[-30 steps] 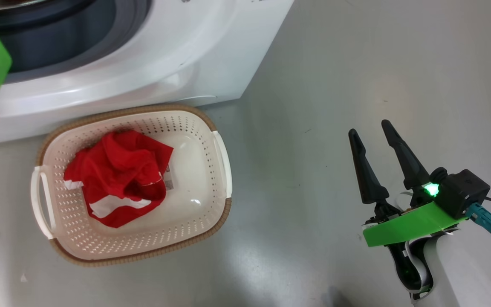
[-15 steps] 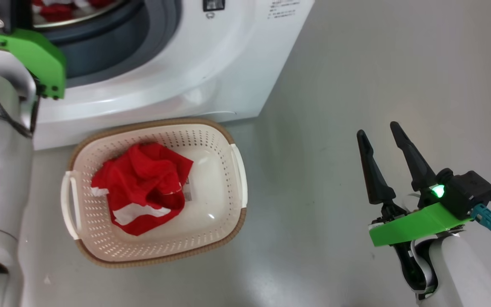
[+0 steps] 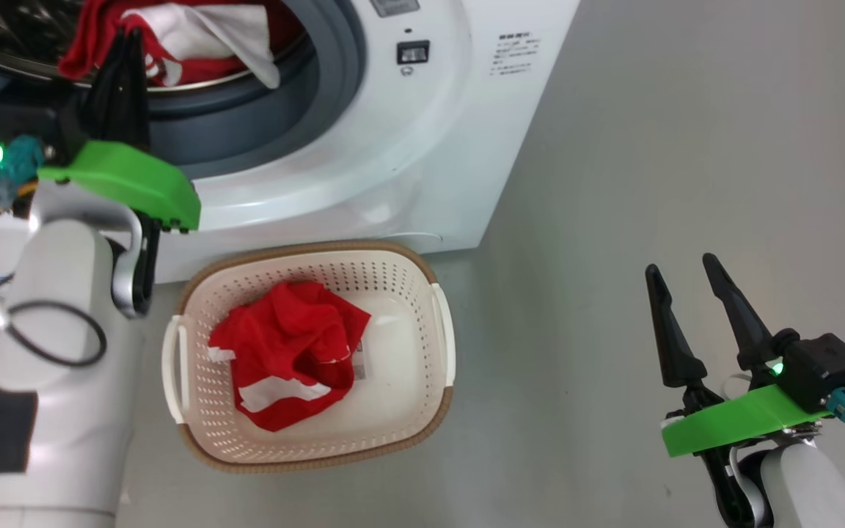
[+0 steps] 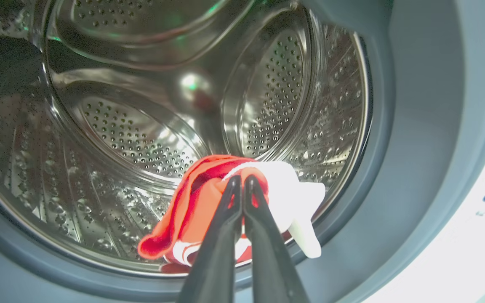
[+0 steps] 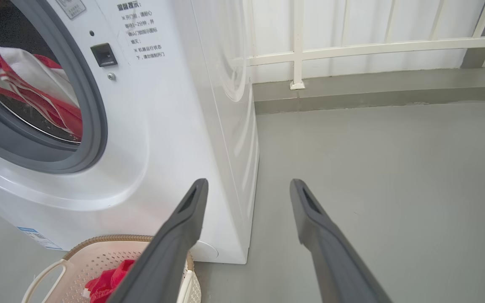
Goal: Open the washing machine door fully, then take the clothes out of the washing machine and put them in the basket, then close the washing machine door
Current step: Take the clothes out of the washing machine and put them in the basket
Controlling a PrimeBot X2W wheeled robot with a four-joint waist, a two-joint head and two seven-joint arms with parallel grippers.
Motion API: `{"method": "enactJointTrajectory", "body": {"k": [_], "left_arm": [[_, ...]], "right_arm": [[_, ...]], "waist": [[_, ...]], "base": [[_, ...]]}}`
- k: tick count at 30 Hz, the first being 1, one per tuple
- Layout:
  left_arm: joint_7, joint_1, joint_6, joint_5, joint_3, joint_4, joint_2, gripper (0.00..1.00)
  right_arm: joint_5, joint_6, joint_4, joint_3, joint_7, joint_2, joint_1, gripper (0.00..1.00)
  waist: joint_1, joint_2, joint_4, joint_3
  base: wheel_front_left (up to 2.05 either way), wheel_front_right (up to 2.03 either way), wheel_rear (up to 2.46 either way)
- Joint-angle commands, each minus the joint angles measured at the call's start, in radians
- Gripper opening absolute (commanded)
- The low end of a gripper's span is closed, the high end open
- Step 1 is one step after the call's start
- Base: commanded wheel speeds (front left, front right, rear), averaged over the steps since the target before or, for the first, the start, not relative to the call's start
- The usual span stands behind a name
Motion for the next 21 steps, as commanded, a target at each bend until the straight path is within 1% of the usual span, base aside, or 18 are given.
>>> {"method": "enactJointTrajectory", "body": {"k": [1, 5, 11, 17, 18, 21], "left_arm": [[-0.009, 0.018, -0.003, -0.007, 0.031, -0.048, 0.031, 0.0], [-0.009, 0.103, -0.011, -0.005, 0.06, -0.163, 0.011, 0.0], [-0.009, 0.214, -0.026, -0.015, 0.116, -0.297, -0.014, 0.0], [-0.009, 0.285, -0.04, -0.015, 0.156, -0.436, -0.033, 0.0], [-0.009, 0.302, -0.044, -0.017, 0.168, -0.484, -0.039, 0.0], [-0.009, 0.322, -0.048, -0.016, 0.181, -0.554, -0.046, 0.0]], "right_arm": [[-0.011, 0.005, -0.021, 0.014, -0.006, 0.0, 0.014, 1.0], [-0.026, 0.005, -0.02, 0.002, -0.006, 0.0, 0.027, 1.0], [-0.04, 0.005, -0.02, -0.008, -0.006, 0.0, 0.043, 1.0], [-0.045, 0.005, -0.025, -0.02, -0.006, 0.0, 0.057, 1.0], [-0.046, 0.005, -0.026, -0.023, -0.006, 0.0, 0.06, 1.0], [-0.046, 0.005, -0.029, -0.027, -0.006, 0.0, 0.063, 1.0]], "waist": [[0.0, 0.0, 0.022, -0.026], [0.0, 0.0, 0.036, -0.045], [0.0, 0.0, 0.051, -0.07], [0.0, 0.0, 0.062, -0.081], [0.0, 0.0, 0.065, -0.081], [0.0, 0.0, 0.066, -0.081]], "base": [[0.0, 0.0, 0.0], [0.0, 0.0, 0.0], [0.0, 0.0, 0.0], [0.0, 0.0, 0.0], [0.0, 0.0, 0.0], [0.0, 0.0, 0.0]]}}
